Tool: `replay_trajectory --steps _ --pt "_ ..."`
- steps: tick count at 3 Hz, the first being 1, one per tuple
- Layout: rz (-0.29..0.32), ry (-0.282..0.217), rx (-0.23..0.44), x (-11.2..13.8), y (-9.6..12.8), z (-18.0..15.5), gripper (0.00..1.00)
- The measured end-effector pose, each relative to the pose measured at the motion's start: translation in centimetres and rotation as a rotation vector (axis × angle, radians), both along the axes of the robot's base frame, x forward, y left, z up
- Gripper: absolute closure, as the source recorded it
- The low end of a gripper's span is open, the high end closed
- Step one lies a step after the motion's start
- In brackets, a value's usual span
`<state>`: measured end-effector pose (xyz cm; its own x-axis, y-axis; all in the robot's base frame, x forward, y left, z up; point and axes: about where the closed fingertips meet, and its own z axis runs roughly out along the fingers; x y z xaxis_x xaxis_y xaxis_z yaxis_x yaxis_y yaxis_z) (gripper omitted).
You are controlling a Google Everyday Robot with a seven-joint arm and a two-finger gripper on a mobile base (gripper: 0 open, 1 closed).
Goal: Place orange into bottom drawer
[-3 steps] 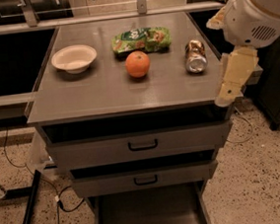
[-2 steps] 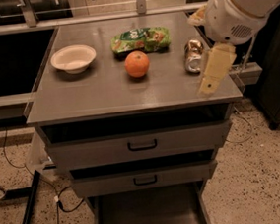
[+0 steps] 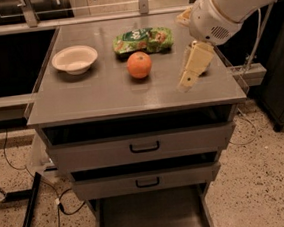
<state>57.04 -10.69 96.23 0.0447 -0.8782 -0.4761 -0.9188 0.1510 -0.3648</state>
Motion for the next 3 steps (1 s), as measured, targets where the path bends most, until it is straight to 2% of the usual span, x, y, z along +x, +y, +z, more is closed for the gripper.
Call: replay_trajectory --steps 1,2,3 --pt "0.000 0.000 0.000 0.0 0.0 0.0 0.00" --pt "0.029 -0.017 -0.027 1.5 2.0 -1.3 0.00" --pt "0.057 0.004 0.021 4.1 4.6 -3.2 0.00"
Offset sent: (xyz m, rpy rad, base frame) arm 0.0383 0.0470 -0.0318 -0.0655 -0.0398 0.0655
